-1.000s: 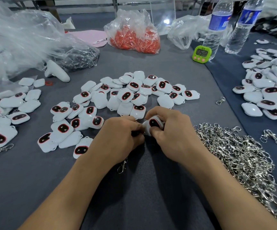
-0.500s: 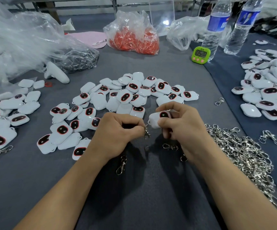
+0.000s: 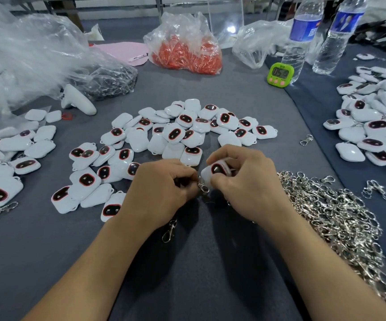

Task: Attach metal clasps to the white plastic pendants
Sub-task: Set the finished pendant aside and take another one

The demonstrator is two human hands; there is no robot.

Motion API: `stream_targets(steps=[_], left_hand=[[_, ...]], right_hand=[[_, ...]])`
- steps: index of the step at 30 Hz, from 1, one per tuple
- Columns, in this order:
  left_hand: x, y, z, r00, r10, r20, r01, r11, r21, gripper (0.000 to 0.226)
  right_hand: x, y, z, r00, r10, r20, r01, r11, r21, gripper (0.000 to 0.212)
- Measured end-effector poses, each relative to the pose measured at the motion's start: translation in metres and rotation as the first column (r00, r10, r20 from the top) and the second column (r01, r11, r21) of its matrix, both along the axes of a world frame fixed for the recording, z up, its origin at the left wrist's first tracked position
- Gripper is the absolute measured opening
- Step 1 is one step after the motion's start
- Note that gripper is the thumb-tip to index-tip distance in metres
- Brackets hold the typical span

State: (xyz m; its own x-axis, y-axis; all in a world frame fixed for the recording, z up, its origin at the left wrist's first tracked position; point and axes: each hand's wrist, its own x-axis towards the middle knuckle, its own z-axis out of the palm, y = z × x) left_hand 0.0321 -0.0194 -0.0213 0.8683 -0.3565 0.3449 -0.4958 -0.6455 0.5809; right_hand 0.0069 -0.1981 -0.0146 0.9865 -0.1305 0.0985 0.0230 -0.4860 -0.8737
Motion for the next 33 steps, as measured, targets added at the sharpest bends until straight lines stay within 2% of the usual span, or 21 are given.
stream_targets(steps=[3, 7, 14, 17, 21, 25, 29, 33], left_hand=[[-0.002, -0.001, 0.001, 0.993, -0.02, 0.12, 0.008, 0.995, 0.1, 0.01], [-0.003, -0.003, -0.001, 0.987, -0.033, 0.154, 0.016, 0.994, 0.108, 0.009], [-0.001, -0.001, -0.005, 0.996, -0.075, 0.043, 0.072, 0.994, 0.083, 0.013], [0.0, -0.001, -0.007, 0.998, -0.058, -0.026, 0.06, 0.996, 0.064, 0.014], [0.0, 0.0, -0.007, 0.999, -0.039, -0.036, 0.042, 0.996, 0.079, 0.014], [-0.003, -0.003, -0.005, 1.0, -0.013, -0.001, 0.013, 0.989, 0.146, 0.017], [-0.006, -0.007, -0.003, 0.999, -0.018, 0.049, 0.007, 0.975, 0.22, 0.017], [-0.01, -0.009, -0.003, 0.986, 0.022, 0.164, -0.071, 0.952, 0.297, 0.01]], right_hand=[[-0.001, 0.005, 0.0, 0.999, -0.038, 0.037, 0.039, 0.999, -0.016, 0.025], [0.001, 0.001, 0.002, 0.994, -0.09, 0.055, 0.085, 0.993, 0.079, 0.028], [0.001, 0.0, -0.001, 0.999, 0.035, -0.024, -0.034, 0.999, 0.043, 0.027], [0.003, -0.001, -0.001, 0.998, 0.047, -0.04, -0.047, 0.999, -0.001, 0.028], [0.003, -0.003, 0.0, 0.997, 0.058, -0.055, -0.061, 0.997, -0.051, 0.027], [0.001, 0.0, 0.0, 0.997, 0.07, -0.016, -0.071, 0.994, -0.08, 0.024], [0.001, 0.002, -0.002, 0.997, 0.066, -0.04, -0.068, 0.996, -0.054, 0.023], [0.004, 0.001, -0.004, 0.993, 0.036, -0.111, -0.026, 0.996, 0.086, 0.023]])
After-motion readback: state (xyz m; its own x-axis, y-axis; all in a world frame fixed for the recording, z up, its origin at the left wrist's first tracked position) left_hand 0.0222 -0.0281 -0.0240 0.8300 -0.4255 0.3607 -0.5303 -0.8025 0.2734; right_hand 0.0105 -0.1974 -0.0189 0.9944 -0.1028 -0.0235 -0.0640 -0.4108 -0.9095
